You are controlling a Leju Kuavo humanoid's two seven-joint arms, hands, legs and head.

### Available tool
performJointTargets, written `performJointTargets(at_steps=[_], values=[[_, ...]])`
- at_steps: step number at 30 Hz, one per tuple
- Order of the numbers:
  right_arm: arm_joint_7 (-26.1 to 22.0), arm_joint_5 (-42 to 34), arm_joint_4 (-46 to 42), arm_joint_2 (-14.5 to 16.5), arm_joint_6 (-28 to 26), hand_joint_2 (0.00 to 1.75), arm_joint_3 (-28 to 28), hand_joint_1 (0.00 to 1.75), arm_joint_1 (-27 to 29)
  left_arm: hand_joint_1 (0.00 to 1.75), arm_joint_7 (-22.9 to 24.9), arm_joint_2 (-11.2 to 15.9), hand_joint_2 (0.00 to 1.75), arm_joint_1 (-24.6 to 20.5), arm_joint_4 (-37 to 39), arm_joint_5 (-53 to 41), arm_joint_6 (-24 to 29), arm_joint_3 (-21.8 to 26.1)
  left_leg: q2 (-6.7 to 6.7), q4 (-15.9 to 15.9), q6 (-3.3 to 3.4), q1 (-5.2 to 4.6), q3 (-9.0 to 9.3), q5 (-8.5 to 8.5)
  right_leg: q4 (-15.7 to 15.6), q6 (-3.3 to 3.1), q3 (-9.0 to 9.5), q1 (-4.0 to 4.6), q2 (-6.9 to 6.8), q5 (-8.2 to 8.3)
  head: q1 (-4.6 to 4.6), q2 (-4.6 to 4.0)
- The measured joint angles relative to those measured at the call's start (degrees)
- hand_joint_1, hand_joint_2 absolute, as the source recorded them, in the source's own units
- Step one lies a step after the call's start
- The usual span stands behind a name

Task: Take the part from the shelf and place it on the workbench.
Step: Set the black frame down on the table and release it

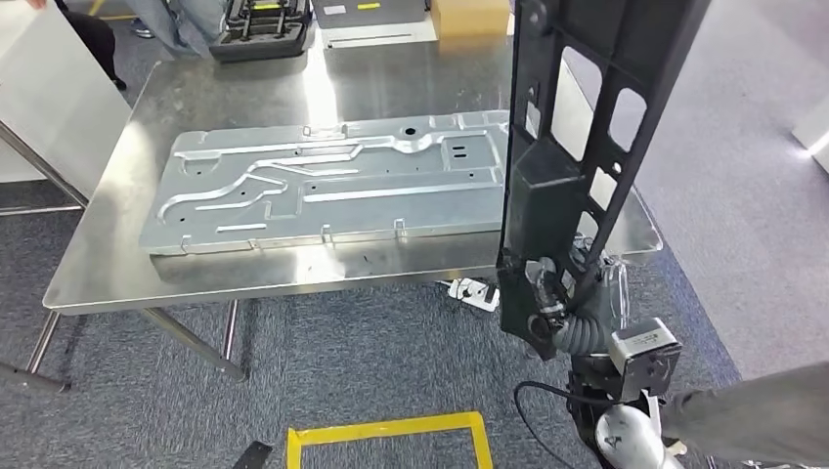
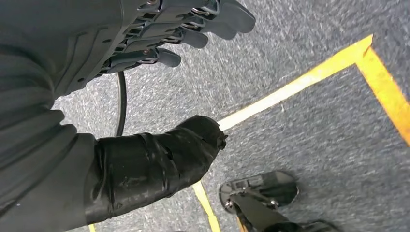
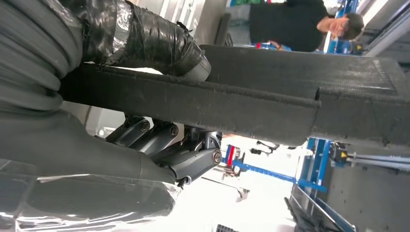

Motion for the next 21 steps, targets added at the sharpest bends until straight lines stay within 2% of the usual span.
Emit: performJointTargets(at_steps=[1,2,3,4,6,8,9,10,12,13,14,16,17,18,19,20,21], values=[[0.2,0.3,0.0,0.0,-0.1,1.75,0.0,1.75,0.1,0.00,0.0,0.0,1.75,0.0,0.0,0.0,0.0,0.0,0.01,3.4,-0.30,0.18,-2.50,-1.39,0.0,-0.01,0.39,-0.02,0.01,-0.40,0.00,0.00],[0.5,0.5,0.0,-0.1,-0.1,1.75,0.0,1.75,0.3,0.00,0.1,0.0,1.75,0.1,0.0,0.0,0.0,0.0,0.03,5.4,-0.49,0.32,-4.40,-2.30,0.0,0.04,0.91,-0.04,0.05,-0.87,-0.01,0.00],[0.7,0.7,0.0,-0.1,-0.2,1.75,0.0,1.75,0.5,0.00,0.1,0.0,1.75,0.3,0.0,0.1,0.0,0.0,0.04,5.4,-0.56,0.41,-5.39,-2.18,0.0,0.11,1.57,-0.06,0.09,-1.39,-0.01,0.00],[0.8,0.8,0.0,-0.2,-0.2,1.75,0.0,1.75,0.7,0.00,0.2,0.0,1.75,0.4,0.0,0.1,0.0,0.0,0.05,3.6,-0.54,0.45,-5.46,-0.80,0.0,0.22,2.36,-0.07,0.13,-1.96,-0.01,0.00],[1.0,1.1,-0.1,-0.2,-0.3,1.75,0.0,1.75,0.8,0.00,0.3,0.0,1.75,0.4,0.0,0.1,0.0,0.0,0.08,-3.7,-0.16,0.43,-3.87,5.16,-0.1,0.55,3.80,-0.08,0.12,-3.11,0.00,0.00],[1.2,1.4,-0.1,-0.3,-0.4,1.75,0.0,1.75,0.8,0.00,0.4,0.0,1.75,0.4,0.0,0.1,0.0,0.0,0.13,-8.9,0.50,0.14,-2.62,8.78,-0.2,1.16,4.66,0.03,0.22,-4.06,-0.04,0.00],[1.4,1.6,-0.2,-0.4,-0.4,1.75,0.0,1.75,0.9,0.00,0.4,0.1,1.75,0.4,0.0,0.1,0.0,0.0,0.13,-9.9,0.88,-0.01,-2.42,9.20,-0.1,1.52,4.90,0.08,0.28,-4.26,-0.07,0.00],[1.8,2.2,-0.3,-0.5,-0.7,1.75,0.0,1.75,0.9,0.00,0.4,0.1,1.75,0.5,0.0,0.1,0.0,0.1,0.13,-10.1,1.26,-0.12,-2.12,8.79,-0.2,1.90,5.30,0.15,0.35,-4.39,-0.09,0.00],[4.3,6.8,-0.6,-0.8,-2.1,1.75,-0.1,1.75,1.0,0.00,0.4,0.1,1.75,0.6,0.0,0.4,0.1,0.1,0.10,-10.8,2.04,0.01,-1.07,8.97,1.0,2.44,5.20,0.04,0.27,-4.65,-0.09,0.00],[6.2,10.9,-0.8,-1.0,-3.1,1.75,-0.1,1.75,0.9,0.00,0.3,0.1,1.75,0.5,0.0,0.5,0.1,0.1,0.10,-10.9,2.43,0.07,-0.49,8.85,2.9,2.65,4.33,-0.01,0.20,-5.15,-0.06,0.00],[8.0,15.1,-0.9,-1.1,-4.2,1.75,-0.2,1.75,0.9,0.00,0.3,0.1,1.75,0.4,0.0,0.6,0.1,0.1,0.08,-11.1,2.75,0.12,-0.04,8.66,5.8,2.80,2.67,-0.07,0.13,-6.07,-0.06,0.00],[10.1,20.6,-1.0,-1.4,-5.3,1.75,-0.2,1.75,0.9,0.00,0.2,0.2,1.75,0.3,0.0,0.8,0.1,0.1,0.05,-11.1,3.14,0.08,0.62,7.97,13.1,3.13,-1.99,-0.05,0.08,-8.93,-0.04,0.00],[10.6,21.5,-1.0,-1.6,-5.4,1.75,-0.2,1.75,0.9,0.00,0.2,0.3,1.75,0.3,0.0,0.9,0.1,0.1,0.02,-11.1,3.18,0.06,1.04,7.55,15.5,3.25,-4.04,-0.06,0.07,-10.06,-0.05,0.00],[11.0,21.9,-1.0,-1.6,-5.5,1.75,-0.2,1.75,1.0,0.00,0.2,0.3,1.75,0.3,0.0,0.9,0.1,0.1,-0.02,-11.1,3.16,0.05,1.57,7.09,16.3,3.34,-5.30,-0.06,0.07,-10.26,-0.05,0.00],[11.3,22.0,-1.0,-1.6,-5.5,1.75,-0.2,1.75,1.0,0.00,0.2,0.3,1.75,0.4,0.0,0.9,0.1,0.1,-0.08,-11.0,3.10,0.04,2.26,6.58,14.8,3.31,-5.50,-0.05,0.06,-8.97,-0.03,0.00],[11.5,22.2,-1.1,-1.7,-5.6,1.75,-0.2,1.75,1.0,0.00,0.2,0.3,1.75,0.4,0.0,0.9,0.1,0.1,-0.13,-11.0,3.01,0.04,3.03,6.04,11.7,3.16,-4.89,-0.05,0.06,-6.53,-0.03,0.00],[11.6,22.4,-1.1,-1.7,-5.6,1.75,-0.2,1.75,1.0,0.00,0.2,0.3,1.75,0.4,0.0,0.9,0.1,0.1,-0.16,-11.0,2.87,0.03,3.63,5.46,7.7,2.90,-3.95,-0.01,0.05,-3.29,-0.01,0.00]])
